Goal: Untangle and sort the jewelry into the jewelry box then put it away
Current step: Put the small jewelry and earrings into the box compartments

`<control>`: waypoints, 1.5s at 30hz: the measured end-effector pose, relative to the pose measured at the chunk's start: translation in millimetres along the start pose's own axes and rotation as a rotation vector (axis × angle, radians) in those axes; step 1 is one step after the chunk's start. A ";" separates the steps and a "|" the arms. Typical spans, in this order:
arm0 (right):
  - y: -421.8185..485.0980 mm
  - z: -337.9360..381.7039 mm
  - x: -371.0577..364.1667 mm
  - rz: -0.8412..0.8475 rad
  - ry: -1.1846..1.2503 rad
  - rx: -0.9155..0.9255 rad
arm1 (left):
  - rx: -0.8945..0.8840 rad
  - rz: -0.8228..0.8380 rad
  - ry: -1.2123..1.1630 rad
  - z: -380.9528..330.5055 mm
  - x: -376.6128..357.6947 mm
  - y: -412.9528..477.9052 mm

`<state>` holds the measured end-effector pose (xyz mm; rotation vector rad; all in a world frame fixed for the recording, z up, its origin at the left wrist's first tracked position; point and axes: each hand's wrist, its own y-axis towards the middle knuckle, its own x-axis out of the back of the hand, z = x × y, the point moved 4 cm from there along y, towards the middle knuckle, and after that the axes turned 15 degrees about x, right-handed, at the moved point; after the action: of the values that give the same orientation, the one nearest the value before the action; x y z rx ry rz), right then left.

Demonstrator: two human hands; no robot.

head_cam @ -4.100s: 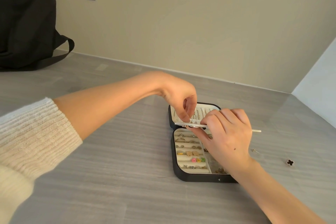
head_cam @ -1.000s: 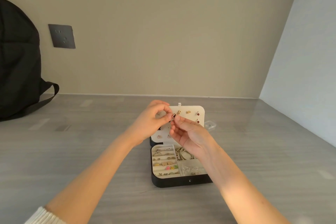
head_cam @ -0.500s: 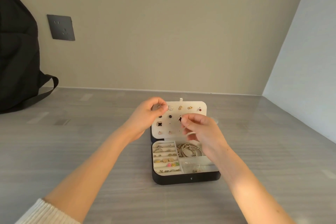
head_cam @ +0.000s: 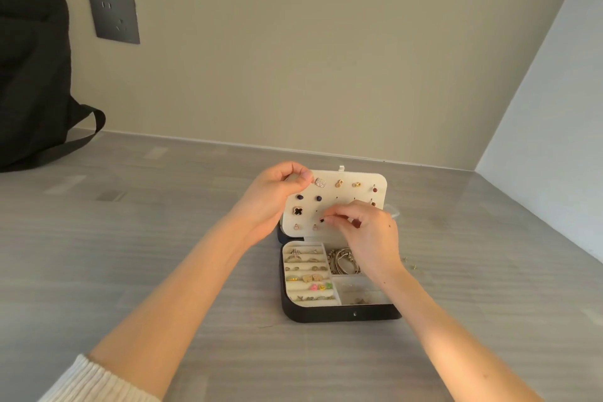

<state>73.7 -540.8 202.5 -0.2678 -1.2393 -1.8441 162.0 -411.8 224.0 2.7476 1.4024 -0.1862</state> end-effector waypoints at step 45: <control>-5.6 22.5 12.6 -0.196 -0.807 0.746 | 0.037 0.258 0.107 -20.1 36.1 -7.8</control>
<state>55.7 -528.2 217.2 -0.5014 -2.4790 -1.2985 178.3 -376.2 239.3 2.9740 1.0577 -0.0542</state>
